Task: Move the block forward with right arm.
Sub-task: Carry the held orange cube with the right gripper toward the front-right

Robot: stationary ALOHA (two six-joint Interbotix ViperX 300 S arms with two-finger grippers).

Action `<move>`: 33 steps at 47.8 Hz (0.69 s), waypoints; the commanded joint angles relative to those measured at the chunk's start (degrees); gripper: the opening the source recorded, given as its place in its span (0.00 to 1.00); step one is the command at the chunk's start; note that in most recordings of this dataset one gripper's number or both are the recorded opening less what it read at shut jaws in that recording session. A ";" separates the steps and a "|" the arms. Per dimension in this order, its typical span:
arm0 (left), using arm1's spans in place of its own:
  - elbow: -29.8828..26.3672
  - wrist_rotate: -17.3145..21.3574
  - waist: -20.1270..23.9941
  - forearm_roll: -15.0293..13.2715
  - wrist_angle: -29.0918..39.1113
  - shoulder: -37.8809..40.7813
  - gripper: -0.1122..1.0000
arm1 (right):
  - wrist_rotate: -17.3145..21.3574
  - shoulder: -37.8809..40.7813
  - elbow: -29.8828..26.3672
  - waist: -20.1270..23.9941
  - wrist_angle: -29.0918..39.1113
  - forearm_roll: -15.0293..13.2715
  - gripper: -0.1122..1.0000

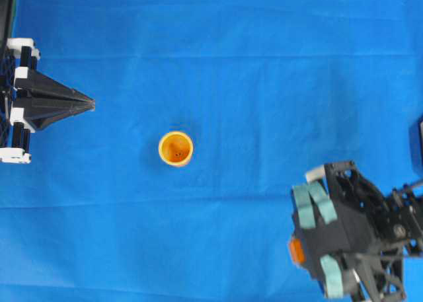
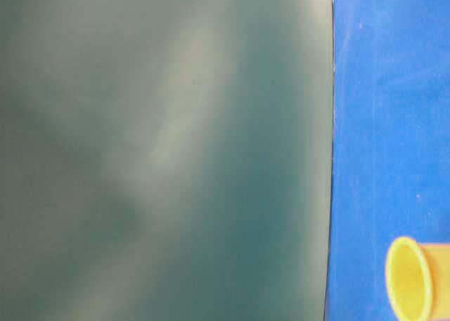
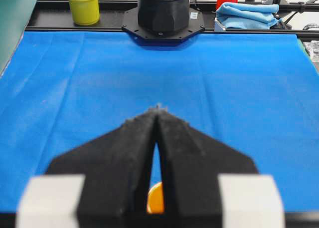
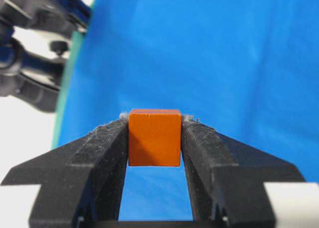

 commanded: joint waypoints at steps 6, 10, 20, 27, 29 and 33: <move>-1.85 0.00 0.09 0.18 -0.35 0.53 0.11 | 0.18 0.53 -3.08 2.11 -1.49 0.09 0.46; -1.85 0.00 0.18 0.18 -0.35 0.44 0.11 | 0.18 1.14 -3.69 2.90 -2.20 0.09 0.46; -1.85 0.00 0.09 0.18 -0.35 0.44 0.11 | 0.18 2.72 -5.45 4.48 -3.78 0.09 0.46; -1.85 0.00 0.09 0.18 -0.35 0.44 0.11 | 0.18 3.78 -6.77 5.10 -4.13 0.09 0.46; -1.85 0.00 0.09 0.18 -0.35 0.53 0.11 | 0.18 4.13 -7.03 5.27 -4.04 0.09 0.46; -1.76 0.00 0.09 0.09 -0.35 0.53 0.11 | 0.18 4.75 -7.73 5.54 -4.04 0.09 0.46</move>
